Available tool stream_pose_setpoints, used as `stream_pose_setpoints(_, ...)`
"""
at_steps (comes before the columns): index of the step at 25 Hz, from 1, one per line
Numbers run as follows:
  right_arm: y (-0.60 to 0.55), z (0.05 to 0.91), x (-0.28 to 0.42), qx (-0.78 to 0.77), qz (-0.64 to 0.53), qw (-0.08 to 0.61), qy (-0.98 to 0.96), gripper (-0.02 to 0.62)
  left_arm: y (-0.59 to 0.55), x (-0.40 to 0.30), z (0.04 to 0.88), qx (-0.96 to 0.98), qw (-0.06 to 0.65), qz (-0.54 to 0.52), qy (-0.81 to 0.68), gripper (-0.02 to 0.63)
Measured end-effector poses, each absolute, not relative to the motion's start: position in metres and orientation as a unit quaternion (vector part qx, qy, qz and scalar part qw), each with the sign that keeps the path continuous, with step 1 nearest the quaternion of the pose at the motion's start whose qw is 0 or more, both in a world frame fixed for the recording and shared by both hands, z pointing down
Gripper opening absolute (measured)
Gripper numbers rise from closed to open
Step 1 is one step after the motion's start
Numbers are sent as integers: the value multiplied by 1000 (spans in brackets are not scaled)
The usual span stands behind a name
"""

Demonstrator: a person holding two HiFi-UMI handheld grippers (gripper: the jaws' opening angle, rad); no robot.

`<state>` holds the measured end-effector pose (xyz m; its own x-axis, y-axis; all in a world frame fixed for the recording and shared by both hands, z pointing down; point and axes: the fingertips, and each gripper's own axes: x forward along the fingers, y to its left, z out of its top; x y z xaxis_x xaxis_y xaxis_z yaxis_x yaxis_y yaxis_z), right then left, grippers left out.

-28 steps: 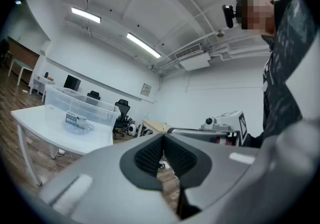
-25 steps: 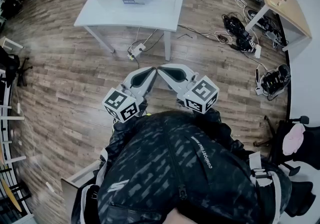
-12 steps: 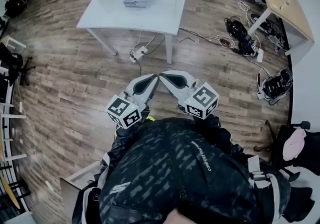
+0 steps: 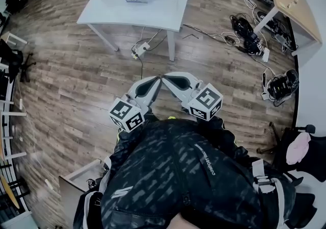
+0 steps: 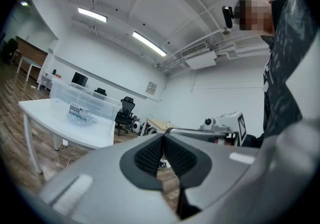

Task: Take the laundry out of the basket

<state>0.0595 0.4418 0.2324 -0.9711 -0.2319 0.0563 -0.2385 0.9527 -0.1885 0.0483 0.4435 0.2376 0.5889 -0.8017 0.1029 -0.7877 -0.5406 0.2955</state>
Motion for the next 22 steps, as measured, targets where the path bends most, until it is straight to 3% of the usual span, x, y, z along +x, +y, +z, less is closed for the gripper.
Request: stream_pose_setpoints(22, 432, 247, 67, 127, 129, 10, -983, -2, 434, 55, 252, 876, 182, -6, -446, 5)
